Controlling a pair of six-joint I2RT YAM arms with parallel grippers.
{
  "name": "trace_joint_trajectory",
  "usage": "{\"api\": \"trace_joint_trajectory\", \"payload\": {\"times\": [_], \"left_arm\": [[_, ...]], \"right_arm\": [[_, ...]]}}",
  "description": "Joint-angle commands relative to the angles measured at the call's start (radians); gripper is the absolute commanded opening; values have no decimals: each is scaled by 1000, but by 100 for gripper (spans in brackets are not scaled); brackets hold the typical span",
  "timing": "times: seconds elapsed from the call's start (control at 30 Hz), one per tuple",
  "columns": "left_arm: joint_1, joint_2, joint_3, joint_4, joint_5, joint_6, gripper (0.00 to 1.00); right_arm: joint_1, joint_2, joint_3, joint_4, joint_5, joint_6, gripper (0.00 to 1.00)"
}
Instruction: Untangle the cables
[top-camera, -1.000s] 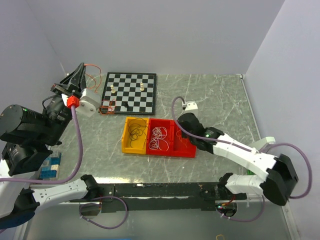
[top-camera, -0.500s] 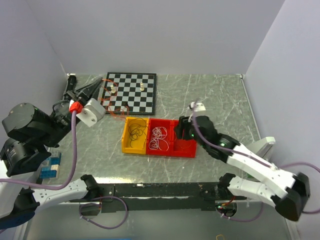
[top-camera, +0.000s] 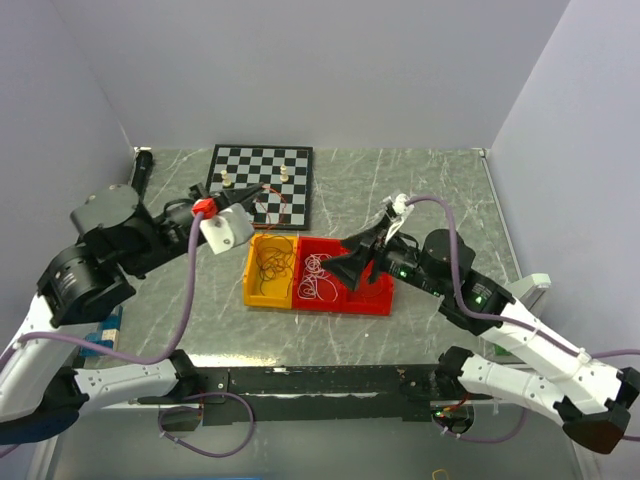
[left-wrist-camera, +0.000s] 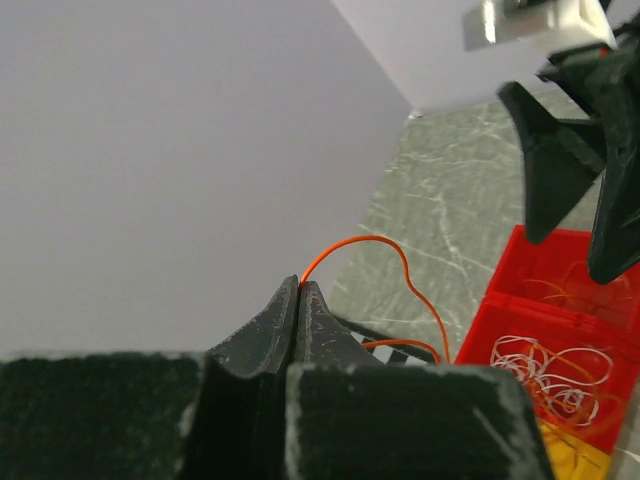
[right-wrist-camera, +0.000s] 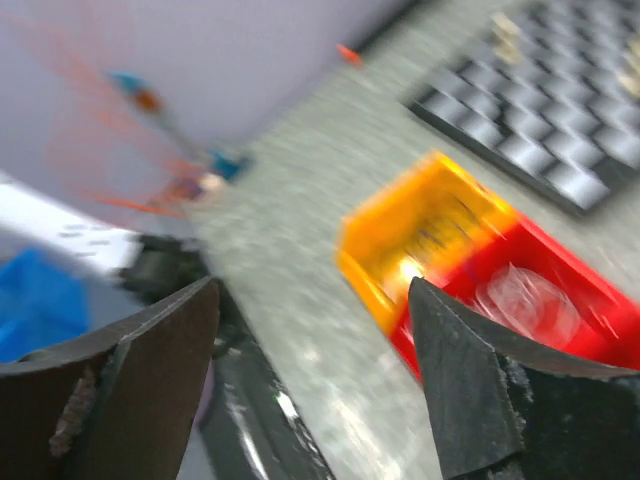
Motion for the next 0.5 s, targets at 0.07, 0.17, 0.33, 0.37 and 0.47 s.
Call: {"api": "trace_joint_trajectory", "payload": {"times": [0.07,0.17,0.33,0.37,0.47], "left_arm": [[2,27,29,6,73,-45,1],[2,27,25,5,73,-42,1],[2,22,26,9,73,-47,1],[2,22,28,11,74,-48,1],[0,19,29,12,79,-56,1]], "right_arm": [[141,107,179,177,-78,-104,87],[199,196,236,188,-28,-164,88],[229,313,310,191,26,-201,88],[227,334,318,190,34,-202,87],[229,376,336,194,66,-190,83]]}}
